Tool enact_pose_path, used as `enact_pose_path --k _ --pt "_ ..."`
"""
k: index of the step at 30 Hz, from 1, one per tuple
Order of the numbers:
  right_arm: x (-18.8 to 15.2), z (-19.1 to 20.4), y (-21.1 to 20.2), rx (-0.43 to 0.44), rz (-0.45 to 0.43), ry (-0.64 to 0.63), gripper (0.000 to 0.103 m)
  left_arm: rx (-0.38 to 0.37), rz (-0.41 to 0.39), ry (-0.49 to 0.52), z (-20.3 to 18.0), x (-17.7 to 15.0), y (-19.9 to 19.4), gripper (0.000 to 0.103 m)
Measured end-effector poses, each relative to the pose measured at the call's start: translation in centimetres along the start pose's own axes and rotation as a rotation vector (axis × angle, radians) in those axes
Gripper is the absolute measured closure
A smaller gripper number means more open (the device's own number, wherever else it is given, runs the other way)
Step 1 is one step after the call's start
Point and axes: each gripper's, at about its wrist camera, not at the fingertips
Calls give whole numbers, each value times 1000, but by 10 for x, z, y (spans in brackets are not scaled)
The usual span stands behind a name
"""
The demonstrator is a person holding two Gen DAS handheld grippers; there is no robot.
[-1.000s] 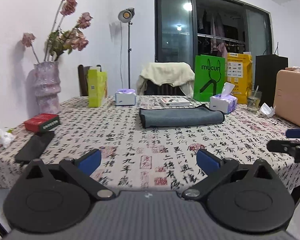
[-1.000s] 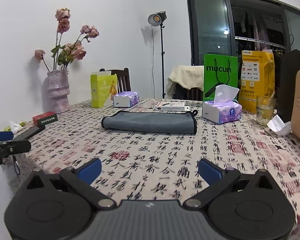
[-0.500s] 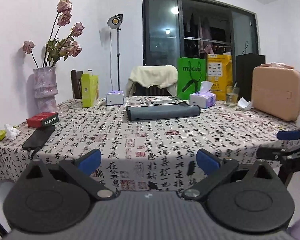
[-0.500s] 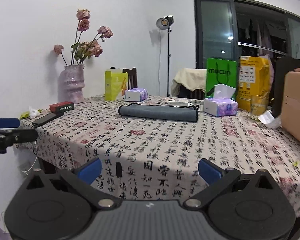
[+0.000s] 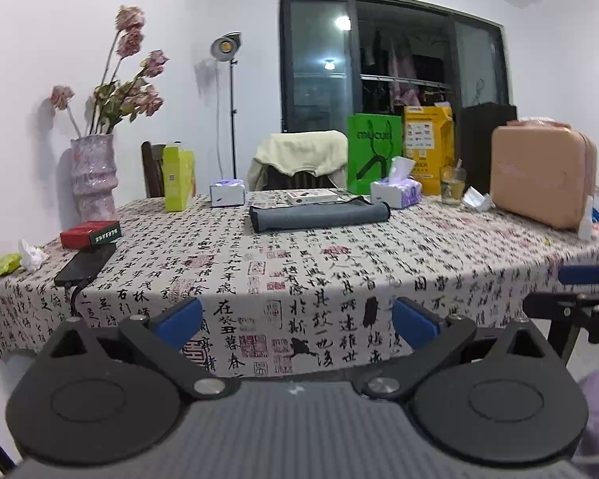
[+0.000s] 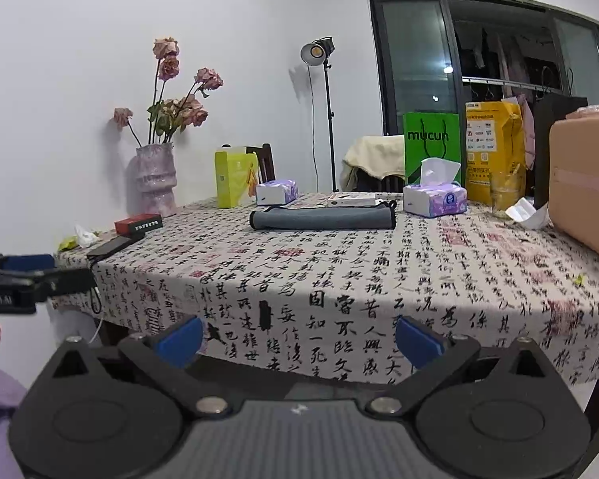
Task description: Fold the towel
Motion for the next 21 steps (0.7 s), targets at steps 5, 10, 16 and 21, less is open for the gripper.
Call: enact_pose_path --k 5,10,16,21 --pt "-8 5 -4 -7 14 -3 0 2 -9 -26 0 -5 -5 0" --pt "-12 13 -12 -12 7 -22 0 1 6 -43 -1 -10 -9 0" --pt "-12 26 -23 -20 -33 -76 0 -5 -2 -32 -4 -12 -12 0" --pt "-11 26 -22 -13 -31 -70 0 -3 -9 -29 -5 -13 -13 0"
Point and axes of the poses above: each gripper's, at about its wrist camera, not at the fingertips, and y roughly the way its jaws point, z to its left, x to its top, and after that the axes turned 5 degrees about -y, right-handed
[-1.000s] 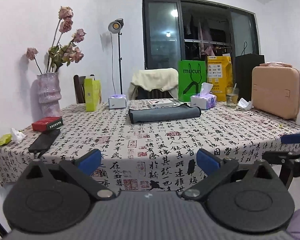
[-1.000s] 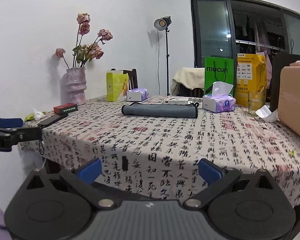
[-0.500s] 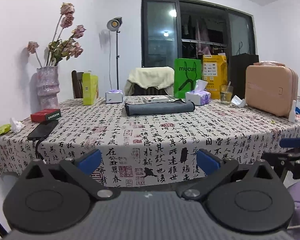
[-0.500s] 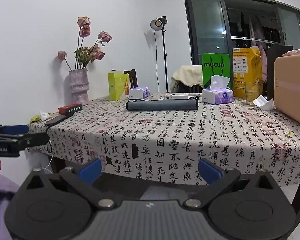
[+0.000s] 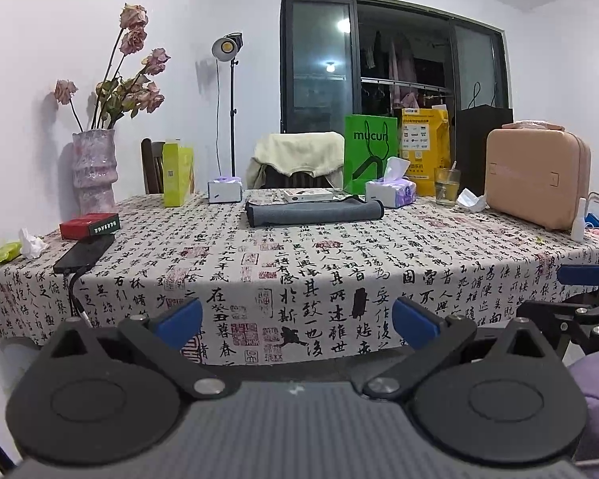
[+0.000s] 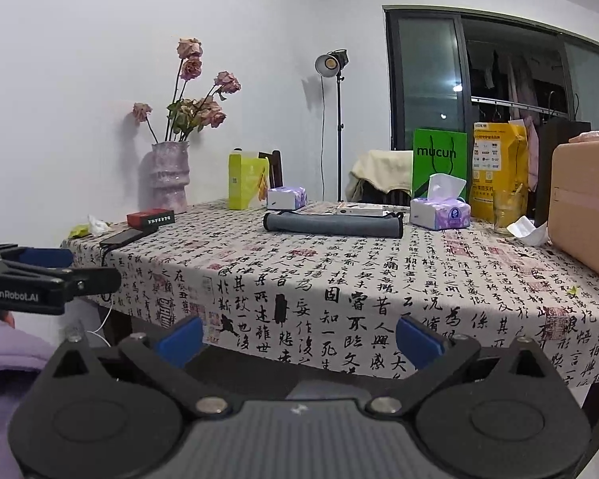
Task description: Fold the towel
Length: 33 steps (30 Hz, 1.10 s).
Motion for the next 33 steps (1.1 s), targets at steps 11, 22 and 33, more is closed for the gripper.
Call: enact_pose_path --k 11,22,33 --pt "-1 -1 1 1 -1 6 0 2 -3 0 -1 0 -1 0" --pt "-1 1 1 5 1 10 0 1 -4 1 -3 0 -1 0" --pt "-1 2 1 4 0 12 0 1 -4 2 -3 0 -1 0"
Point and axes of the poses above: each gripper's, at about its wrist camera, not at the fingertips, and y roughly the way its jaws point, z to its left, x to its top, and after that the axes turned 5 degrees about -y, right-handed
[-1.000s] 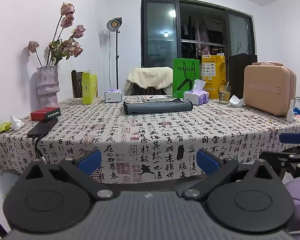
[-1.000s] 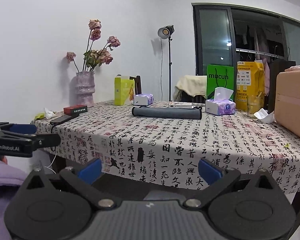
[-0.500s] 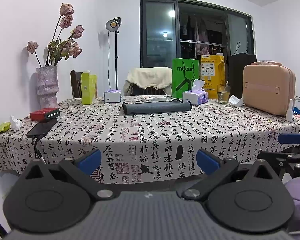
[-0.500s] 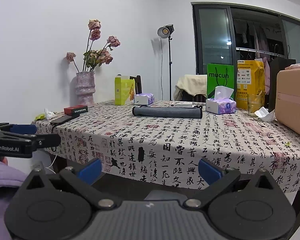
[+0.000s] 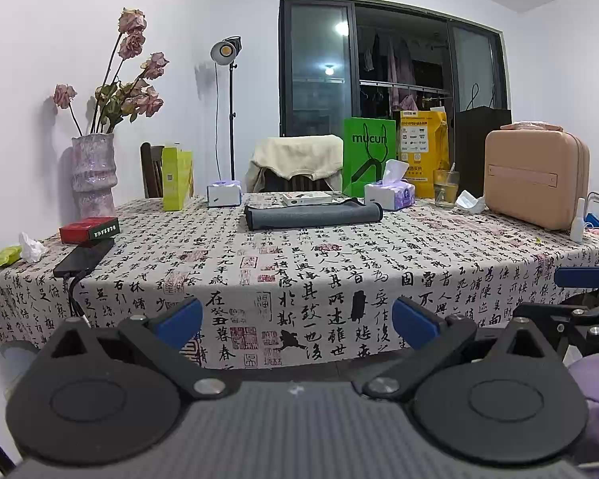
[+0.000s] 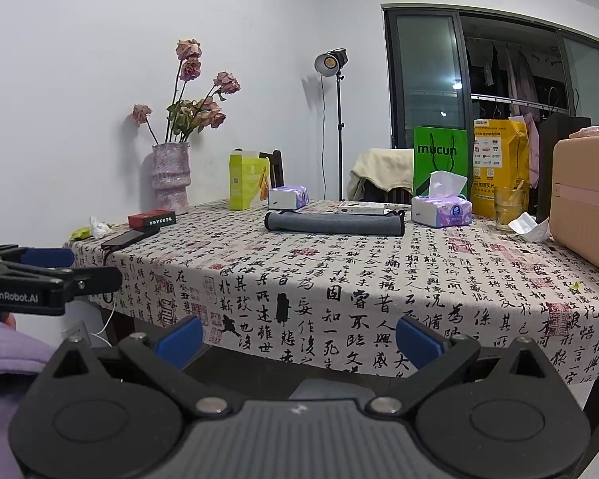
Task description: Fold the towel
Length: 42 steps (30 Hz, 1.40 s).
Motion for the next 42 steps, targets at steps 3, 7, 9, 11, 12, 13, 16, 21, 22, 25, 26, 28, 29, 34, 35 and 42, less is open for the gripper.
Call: enact_pose_path --k 3,7,9,11,12,13,16,21,22,25,26,28,29,34,35,42 --pt "0 -1 0 0 0 3 0 1 -1 0 0 0 0 0" --pt "0 -1 1 1 0 5 0 1 -2 0 -1 1 -1 0" --pt "0 -1 1 1 1 5 0 0 -2 0 -1 2 -1 0" --pt "0 -1 1 1 1 6 0 0 -3 1 -2 2 -1 0" --pt "0 -1 1 1 1 5 0 1 -3 1 -1 2 -1 0" --pt "0 -1 1 0 0 5 0 1 -3 0 -1 1 -1 0" --pt "0 -1 1 1 1 6 0 1 -4 1 -2 1 -1 0" --pt "0 -1 0 1 0 4 0 1 -4 1 -2 2 -1 0" --pt "0 -1 1 2 0 2 0 1 -4 0 -2 2 -1 0" --pt "0 -1 1 3 0 1 0 1 -4 1 -2 2 -1 0" --pt "0 -1 1 4 0 2 0 1 -4 1 -2 2 -2 0" --pt "0 0 1 3 0 2 0 1 -4 0 -2 2 -1 0" --pt "0 0 1 3 0 2 0 1 -5 1 -2 2 -2 0" --pt "0 -1 1 4 1 3 0 -1 -5 3 -2 2 -1 0" --pt "0 -1 1 4 1 3 0 -2 -6 4 -2 2 -1 0" --pt "0 -1 1 3 0 4 0 0 -8 7 -3 4 -1 0"
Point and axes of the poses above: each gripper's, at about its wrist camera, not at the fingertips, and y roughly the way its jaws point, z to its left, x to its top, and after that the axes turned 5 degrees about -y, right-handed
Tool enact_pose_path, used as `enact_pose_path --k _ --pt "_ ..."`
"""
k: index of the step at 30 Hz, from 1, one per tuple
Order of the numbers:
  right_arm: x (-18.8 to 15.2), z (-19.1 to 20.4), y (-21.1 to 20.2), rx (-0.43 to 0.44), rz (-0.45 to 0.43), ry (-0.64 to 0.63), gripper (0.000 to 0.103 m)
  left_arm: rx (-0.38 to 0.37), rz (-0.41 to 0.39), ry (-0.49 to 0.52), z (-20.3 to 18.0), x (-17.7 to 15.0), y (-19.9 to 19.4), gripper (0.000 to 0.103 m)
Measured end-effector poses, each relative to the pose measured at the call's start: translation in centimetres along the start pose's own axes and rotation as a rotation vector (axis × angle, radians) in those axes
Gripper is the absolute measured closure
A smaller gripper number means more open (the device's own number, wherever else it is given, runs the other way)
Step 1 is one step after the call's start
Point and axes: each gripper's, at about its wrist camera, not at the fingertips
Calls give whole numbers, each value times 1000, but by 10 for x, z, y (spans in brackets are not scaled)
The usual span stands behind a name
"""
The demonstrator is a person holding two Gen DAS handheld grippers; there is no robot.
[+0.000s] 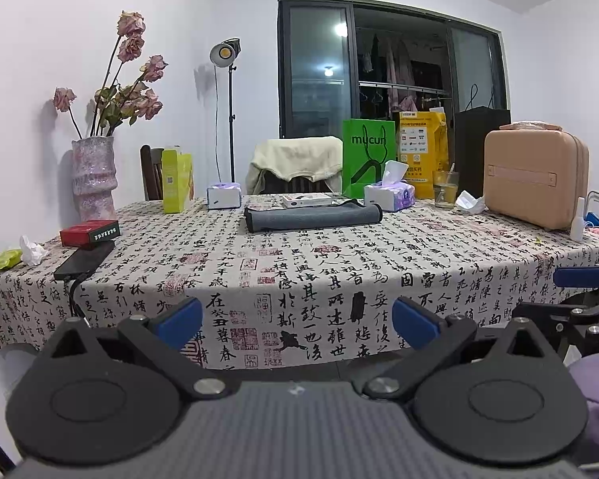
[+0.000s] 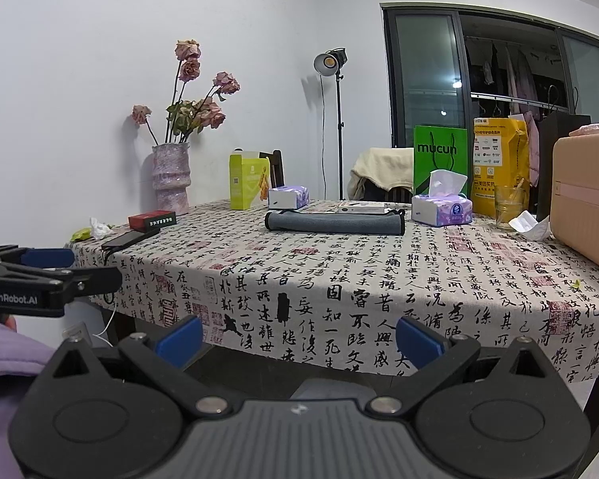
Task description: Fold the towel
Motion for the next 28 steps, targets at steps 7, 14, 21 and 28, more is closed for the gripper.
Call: enact_pose_path --k 7,14,21,28 --pt "0 0 -1 -2 -4 -5 0 4 -3 1 1 0 0 0" --pt "1 0 -1 -4 -6 -8 0 6 -10 2 2 1 -2 0" --pt "2 0 -2 -5 -8 -10 0 5 -8 1 2 1 -2 0" --pt "2 -1 -2 -2 -8 -8 0 -12 10 -9 3 0 1 0"
Point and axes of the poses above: each gripper's, at about its wrist camera, not at the fingertips, and y roughly the way its jaws point, z to its left, x to its top, and after that the axes turned 5 degrees about -y, right-handed
